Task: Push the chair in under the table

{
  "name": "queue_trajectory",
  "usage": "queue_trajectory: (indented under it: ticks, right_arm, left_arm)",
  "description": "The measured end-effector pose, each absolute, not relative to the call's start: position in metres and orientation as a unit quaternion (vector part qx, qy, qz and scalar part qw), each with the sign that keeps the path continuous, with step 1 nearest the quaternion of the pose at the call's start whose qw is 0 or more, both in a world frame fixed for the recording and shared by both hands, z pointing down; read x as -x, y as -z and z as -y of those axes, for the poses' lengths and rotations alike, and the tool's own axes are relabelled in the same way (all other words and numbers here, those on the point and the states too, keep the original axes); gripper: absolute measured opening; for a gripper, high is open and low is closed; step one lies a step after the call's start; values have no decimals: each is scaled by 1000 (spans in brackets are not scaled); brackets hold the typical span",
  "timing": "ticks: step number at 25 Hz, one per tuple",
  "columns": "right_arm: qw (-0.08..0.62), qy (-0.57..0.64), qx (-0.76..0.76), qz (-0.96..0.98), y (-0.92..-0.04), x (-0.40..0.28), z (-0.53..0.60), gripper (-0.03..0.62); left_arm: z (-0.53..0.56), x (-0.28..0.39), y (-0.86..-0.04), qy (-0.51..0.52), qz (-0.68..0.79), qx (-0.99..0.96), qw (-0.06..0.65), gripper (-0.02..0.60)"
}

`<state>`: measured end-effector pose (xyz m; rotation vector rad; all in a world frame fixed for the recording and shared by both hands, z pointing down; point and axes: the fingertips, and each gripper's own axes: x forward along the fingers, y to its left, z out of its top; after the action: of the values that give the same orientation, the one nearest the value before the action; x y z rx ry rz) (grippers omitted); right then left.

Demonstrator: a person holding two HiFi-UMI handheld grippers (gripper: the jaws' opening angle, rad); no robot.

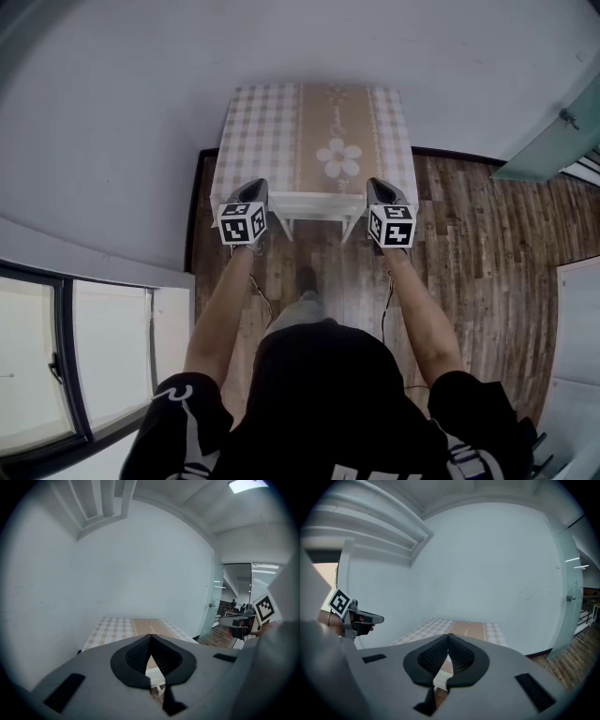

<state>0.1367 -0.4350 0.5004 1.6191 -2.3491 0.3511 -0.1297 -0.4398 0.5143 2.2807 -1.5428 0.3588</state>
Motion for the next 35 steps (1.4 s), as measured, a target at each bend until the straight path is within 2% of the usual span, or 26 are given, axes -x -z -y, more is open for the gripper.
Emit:
queue_trajectory:
  ticks: [35]
  right_arm:
    - [138,-112,-559,810,-494,-124,395,12]
  left_arm:
    - [399,138,-495,-118,545,-814,162,25]
